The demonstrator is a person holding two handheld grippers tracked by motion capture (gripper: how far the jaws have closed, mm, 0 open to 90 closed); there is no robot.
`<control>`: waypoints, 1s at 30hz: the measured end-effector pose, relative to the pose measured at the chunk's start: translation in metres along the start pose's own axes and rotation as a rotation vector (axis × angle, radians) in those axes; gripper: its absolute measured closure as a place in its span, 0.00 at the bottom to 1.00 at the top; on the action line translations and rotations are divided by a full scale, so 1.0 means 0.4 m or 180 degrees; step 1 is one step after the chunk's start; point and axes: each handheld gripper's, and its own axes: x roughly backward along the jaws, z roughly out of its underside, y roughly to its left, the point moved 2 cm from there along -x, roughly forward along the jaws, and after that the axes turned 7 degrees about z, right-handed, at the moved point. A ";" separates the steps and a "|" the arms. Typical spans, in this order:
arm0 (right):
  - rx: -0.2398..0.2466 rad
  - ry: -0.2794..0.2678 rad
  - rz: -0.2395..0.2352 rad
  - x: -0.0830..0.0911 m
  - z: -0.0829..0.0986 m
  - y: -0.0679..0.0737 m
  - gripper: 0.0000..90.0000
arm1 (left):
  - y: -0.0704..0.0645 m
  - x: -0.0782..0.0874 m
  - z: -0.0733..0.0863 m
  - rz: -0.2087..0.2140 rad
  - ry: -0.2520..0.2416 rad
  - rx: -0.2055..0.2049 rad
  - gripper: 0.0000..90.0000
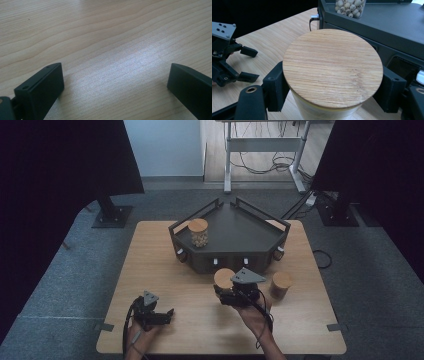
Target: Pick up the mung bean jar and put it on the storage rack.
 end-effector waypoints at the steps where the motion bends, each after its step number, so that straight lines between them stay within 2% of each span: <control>1: -0.0004 0.0002 -0.0002 0.000 -0.002 0.000 0.28 | 0.000 0.000 0.000 0.0000 0.0000 0.0000 0.01; 16: -0.0006 -0.0019 0.0006 0.000 -0.031 -0.009 0.28 | 0.000 0.000 0.000 0.0000 -0.0003 0.0002 0.01; 30: -0.0072 -0.0078 -0.0023 -0.003 -0.062 -0.030 0.28 | 0.000 0.000 0.000 -0.0001 -0.0003 -0.0001 0.01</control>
